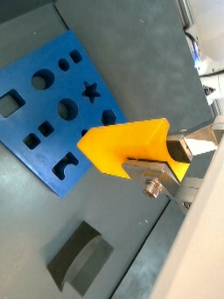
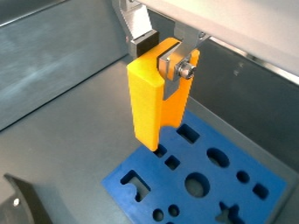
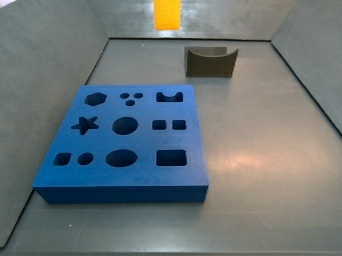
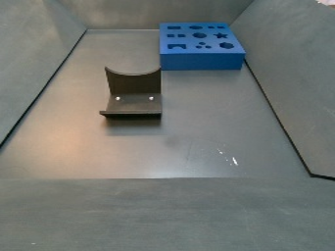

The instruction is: Insert the arch object.

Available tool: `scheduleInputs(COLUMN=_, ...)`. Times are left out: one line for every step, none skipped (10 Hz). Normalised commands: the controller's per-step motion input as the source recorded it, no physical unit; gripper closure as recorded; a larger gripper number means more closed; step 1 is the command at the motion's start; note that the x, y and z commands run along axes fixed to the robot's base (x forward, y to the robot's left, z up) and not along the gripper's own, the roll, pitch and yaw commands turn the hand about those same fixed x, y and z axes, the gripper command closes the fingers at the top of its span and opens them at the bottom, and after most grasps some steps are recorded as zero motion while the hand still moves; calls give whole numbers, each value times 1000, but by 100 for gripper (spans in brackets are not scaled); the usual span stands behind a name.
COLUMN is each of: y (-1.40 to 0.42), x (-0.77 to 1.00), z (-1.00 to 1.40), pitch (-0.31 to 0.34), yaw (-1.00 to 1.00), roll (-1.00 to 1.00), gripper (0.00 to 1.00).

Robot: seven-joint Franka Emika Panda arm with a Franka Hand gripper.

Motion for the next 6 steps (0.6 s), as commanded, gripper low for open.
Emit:
scheduleInputs(y=0, x=0, z=-434, pitch=0, yaw=-1000, roll=0, gripper=100)
scheduleInputs(y=0, x=0, z=-446, pitch=0, yaw=-1000, roll=0, gripper=100)
scheduleInputs(y=0, x=0, z=-469, pitch=0, yaw=-1000, roll=0, gripper=100)
scheduleInputs(y=0, x=0, z=-471, pitch=0, yaw=-1000, roll=-9, gripper=100)
scheduleInputs(y=14, x=0, z=-500, pitch=0, yaw=-1000, roll=-26, gripper=100)
scheduleInputs(y=60, x=0, z=-511, pitch=0, yaw=-951, roll=-31, gripper=100)
